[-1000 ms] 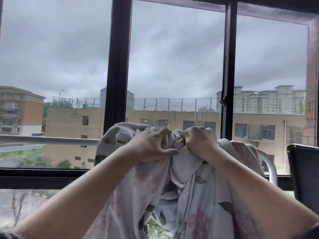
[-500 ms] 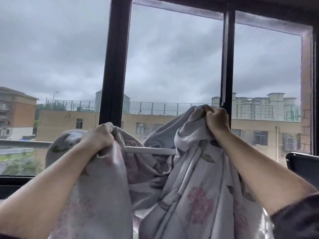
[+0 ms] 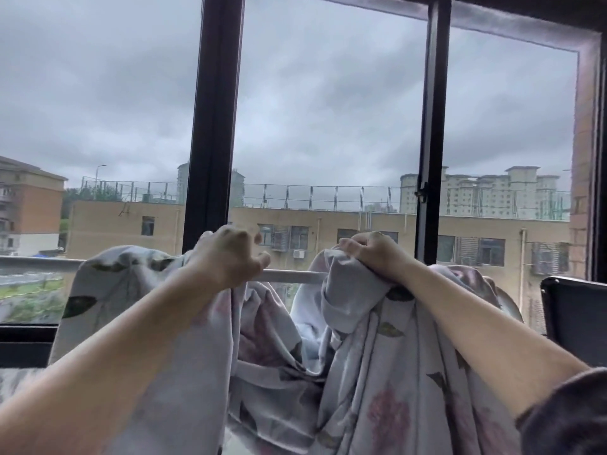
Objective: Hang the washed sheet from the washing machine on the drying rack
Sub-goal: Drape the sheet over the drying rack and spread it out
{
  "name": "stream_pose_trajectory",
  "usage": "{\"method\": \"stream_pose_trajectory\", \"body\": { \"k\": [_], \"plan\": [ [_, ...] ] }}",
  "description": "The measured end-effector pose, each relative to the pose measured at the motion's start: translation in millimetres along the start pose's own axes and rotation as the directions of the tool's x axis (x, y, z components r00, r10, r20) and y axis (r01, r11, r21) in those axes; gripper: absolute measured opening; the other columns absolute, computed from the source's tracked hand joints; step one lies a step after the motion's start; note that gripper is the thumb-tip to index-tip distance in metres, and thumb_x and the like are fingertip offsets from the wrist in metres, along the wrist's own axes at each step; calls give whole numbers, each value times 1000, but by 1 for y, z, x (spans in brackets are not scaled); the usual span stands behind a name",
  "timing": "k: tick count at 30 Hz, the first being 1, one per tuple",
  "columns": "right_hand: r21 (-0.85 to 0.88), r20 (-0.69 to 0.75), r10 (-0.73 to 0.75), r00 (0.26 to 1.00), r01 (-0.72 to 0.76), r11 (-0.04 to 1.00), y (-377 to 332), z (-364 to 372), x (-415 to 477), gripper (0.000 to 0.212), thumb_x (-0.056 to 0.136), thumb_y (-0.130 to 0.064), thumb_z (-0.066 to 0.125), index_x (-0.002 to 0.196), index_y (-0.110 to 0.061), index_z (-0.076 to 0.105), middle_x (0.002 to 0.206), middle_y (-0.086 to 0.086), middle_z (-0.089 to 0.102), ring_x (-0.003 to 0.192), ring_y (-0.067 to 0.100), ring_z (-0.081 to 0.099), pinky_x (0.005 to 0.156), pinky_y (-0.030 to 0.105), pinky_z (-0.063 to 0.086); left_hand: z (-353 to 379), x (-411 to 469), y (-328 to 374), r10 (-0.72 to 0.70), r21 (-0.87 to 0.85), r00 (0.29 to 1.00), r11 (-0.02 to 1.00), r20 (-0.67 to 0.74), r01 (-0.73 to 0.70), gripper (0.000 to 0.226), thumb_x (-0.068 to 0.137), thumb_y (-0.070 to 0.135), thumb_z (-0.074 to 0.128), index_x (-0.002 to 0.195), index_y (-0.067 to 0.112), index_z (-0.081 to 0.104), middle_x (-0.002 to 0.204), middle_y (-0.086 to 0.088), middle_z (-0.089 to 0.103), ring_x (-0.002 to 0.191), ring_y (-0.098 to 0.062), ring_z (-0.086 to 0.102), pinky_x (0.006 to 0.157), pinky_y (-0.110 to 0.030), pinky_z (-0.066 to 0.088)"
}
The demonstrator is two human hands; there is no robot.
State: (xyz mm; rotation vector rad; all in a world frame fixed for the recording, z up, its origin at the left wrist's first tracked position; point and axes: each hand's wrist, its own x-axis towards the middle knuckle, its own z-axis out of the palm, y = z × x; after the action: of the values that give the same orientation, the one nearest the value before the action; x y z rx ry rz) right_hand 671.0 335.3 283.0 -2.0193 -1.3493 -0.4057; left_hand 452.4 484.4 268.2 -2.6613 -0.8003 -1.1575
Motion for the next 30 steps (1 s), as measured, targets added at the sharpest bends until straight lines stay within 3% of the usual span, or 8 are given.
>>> {"method": "stream_pose_trajectory", "body": {
  "k": [4,8,12,16,19,23,28,30],
  "plan": [
    [188,-78,-69,995,83,979,4,-18,-29,42,99,-40,36,103,-6,62,94,16,67,76,19,58,68,28,42,18,-7,60,259,-220,961,947,97,-234,53,87,62,42,128,27,43,124,-1,59,101,-19,59,84,-34,49],
    [-164,-181,-35,983,5,986,29,-44,-61,45,99,-47,27,123,-19,54,118,7,61,104,22,56,87,34,42,36,-6,99,398,-326,916,874,53,-361,66,67,70,33,130,48,30,132,1,45,107,-22,55,86,-42,50],
    [-377,-59,166,984,-176,909,74,-72,-94,61,94,-59,15,124,-23,54,127,6,59,115,25,53,93,38,41,44,2,125,364,-399,931,853,-3,-335,67,68,72,29,124,39,43,124,-1,52,96,-20,56,82,-40,52],
    [-389,-74,223,972,-234,891,101,-87,-106,62,93,-61,22,113,-17,62,115,7,66,108,27,57,91,40,44,44,10,142,320,-323,946,901,46,-289,81,70,70,57,136,33,31,127,-3,51,104,-22,56,83,-38,49],
    [-275,-116,225,967,-249,929,111,-91,-101,43,97,-44,39,101,-14,69,105,7,70,101,28,61,88,39,48,42,16,159,314,-301,949,908,22,-293,41,79,45,60,116,28,52,108,-3,62,95,-24,60,75,-33,49],
    [-223,-201,178,963,-222,949,116,-84,-97,34,97,-36,43,95,-18,71,101,5,72,97,29,62,83,37,49,48,19,166,184,-323,968,917,-173,-233,10,87,24,53,84,17,59,87,-10,68,80,-30,62,61,-31,44],
    [-174,-221,147,964,-188,967,120,-78,-90,43,98,-36,40,66,-16,61,79,6,68,83,29,61,74,35,45,35,45,140,-318,-584,898,807,-305,87,24,93,18,43,99,0,59,96,-23,64,86,-34,58,65,-32,34],
    [-152,-219,150,964,-186,971,119,-75,-87,42,98,-36,41,67,-17,63,77,4,67,79,25,59,72,33,44,37,47,130,-389,-541,882,817,-265,198,29,95,22,40,106,2,57,105,-24,63,94,-38,58,70,-36,39]
  ]
}}
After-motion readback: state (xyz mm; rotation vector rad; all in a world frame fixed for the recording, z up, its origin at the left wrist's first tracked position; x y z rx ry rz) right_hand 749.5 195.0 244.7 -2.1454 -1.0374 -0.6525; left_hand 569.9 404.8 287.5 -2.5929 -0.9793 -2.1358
